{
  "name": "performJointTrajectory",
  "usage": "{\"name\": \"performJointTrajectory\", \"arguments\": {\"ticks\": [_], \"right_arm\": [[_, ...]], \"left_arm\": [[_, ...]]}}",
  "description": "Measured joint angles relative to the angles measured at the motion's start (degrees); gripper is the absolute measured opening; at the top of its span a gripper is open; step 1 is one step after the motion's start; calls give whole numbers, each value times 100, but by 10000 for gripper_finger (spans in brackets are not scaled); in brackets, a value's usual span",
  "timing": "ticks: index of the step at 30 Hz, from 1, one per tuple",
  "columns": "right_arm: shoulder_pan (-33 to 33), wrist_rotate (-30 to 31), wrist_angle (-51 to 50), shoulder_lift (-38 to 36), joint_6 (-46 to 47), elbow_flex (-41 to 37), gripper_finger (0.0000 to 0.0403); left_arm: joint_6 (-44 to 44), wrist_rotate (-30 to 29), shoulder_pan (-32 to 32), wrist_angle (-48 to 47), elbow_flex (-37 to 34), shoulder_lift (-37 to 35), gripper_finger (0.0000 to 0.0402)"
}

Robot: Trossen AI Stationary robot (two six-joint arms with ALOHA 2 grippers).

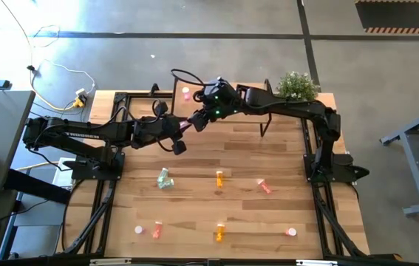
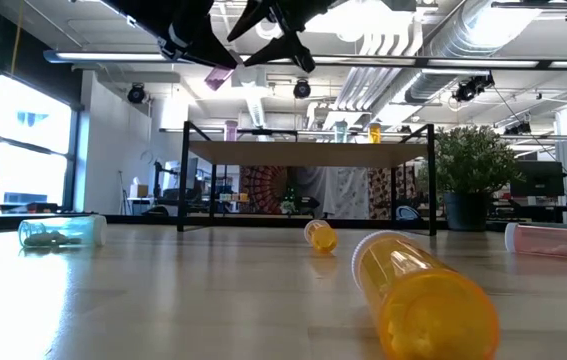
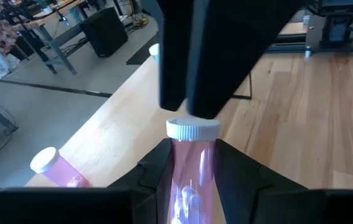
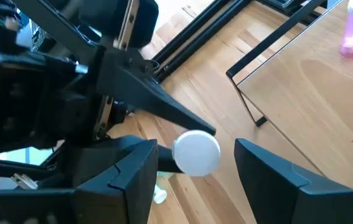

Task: Pick and place medicine bottles onto shelf by color
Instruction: Put the top violet pill bottle aligned with the other violet pill bottle on the shelf

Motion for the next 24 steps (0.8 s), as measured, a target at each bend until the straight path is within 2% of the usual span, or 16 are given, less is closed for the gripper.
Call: {"name": "performJointTrajectory", "arguments": {"ticks": [16, 24], "right_arm": [[28, -1, 87, 92, -20, 0, 203], [24, -18, 60, 92, 84, 0, 151]], "left_arm": [[-47, -69, 0, 237, -2, 0, 93], [-47, -85, 0, 263, -2, 2, 93]]}}
